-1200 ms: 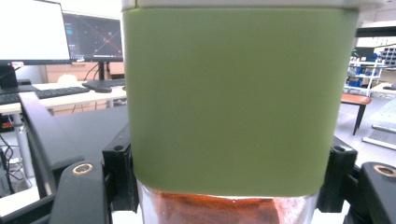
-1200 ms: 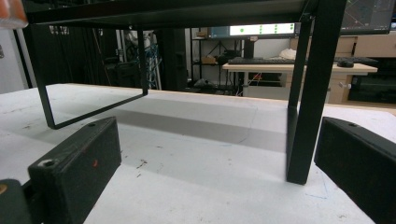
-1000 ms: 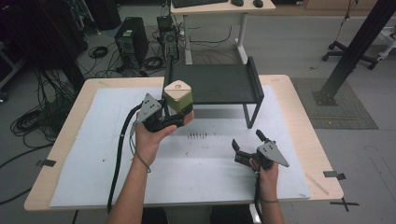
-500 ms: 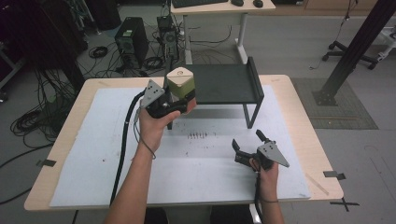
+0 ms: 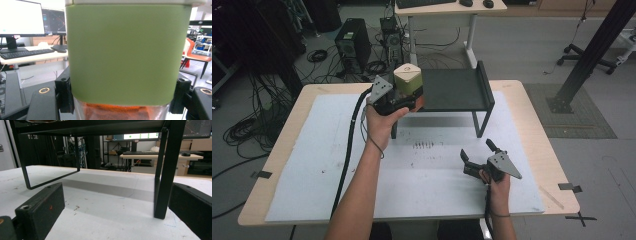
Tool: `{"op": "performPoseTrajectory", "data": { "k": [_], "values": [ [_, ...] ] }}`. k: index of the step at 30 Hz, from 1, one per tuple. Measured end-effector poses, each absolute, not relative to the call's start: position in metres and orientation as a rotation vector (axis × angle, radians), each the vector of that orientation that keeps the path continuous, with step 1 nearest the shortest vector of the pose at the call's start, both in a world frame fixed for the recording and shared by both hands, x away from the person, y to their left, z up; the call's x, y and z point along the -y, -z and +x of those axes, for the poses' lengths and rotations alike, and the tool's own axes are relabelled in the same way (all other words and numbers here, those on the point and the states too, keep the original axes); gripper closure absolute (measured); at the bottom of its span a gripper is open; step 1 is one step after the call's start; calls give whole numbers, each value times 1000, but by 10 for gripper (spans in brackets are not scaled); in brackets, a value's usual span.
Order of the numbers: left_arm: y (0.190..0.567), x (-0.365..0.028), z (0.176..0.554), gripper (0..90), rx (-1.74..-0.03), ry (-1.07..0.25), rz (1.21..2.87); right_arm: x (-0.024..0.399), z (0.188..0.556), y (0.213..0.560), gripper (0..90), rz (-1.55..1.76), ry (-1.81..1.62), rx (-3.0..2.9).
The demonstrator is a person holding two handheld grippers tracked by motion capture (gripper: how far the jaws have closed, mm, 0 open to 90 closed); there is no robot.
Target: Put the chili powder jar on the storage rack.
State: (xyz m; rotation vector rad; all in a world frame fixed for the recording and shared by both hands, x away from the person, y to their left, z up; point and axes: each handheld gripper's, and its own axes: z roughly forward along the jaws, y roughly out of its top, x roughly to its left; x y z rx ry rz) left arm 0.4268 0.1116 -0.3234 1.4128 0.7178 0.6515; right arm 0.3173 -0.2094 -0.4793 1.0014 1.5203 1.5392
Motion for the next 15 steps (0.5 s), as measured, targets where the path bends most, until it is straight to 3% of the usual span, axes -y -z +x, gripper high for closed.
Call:
{"op": "performPoseTrajectory", "data": {
  "k": [15],
  "values": [
    [325, -103, 445, 289, -749, -690, 1428, 209, 317, 479, 2, 1001, -1541, -1520]
  ]
}}
